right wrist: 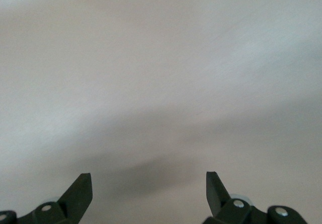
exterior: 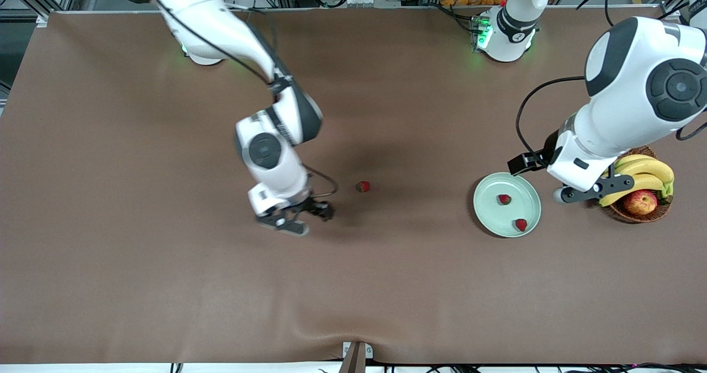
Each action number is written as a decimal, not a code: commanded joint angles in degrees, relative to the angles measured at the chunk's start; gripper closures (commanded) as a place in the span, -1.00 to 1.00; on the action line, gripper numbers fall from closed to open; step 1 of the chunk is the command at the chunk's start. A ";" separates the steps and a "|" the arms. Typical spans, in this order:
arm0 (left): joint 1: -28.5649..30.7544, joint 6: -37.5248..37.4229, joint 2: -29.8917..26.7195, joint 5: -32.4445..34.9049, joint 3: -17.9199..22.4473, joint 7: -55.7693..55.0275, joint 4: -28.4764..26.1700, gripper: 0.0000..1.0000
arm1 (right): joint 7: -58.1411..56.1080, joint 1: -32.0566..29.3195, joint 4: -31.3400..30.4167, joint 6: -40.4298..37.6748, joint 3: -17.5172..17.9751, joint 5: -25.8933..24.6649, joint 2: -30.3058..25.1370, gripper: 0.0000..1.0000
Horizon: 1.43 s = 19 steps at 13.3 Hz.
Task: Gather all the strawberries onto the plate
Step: 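Set the third strawberry at mid-table and withdraw the right gripper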
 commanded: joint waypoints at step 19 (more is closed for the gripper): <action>-28.89 35.21 30.39 18.96 -3.25 -21.80 1.15 -1.00 | -41.99 -33.22 -6.40 -36.05 4.44 -9.75 -33.88 -1.00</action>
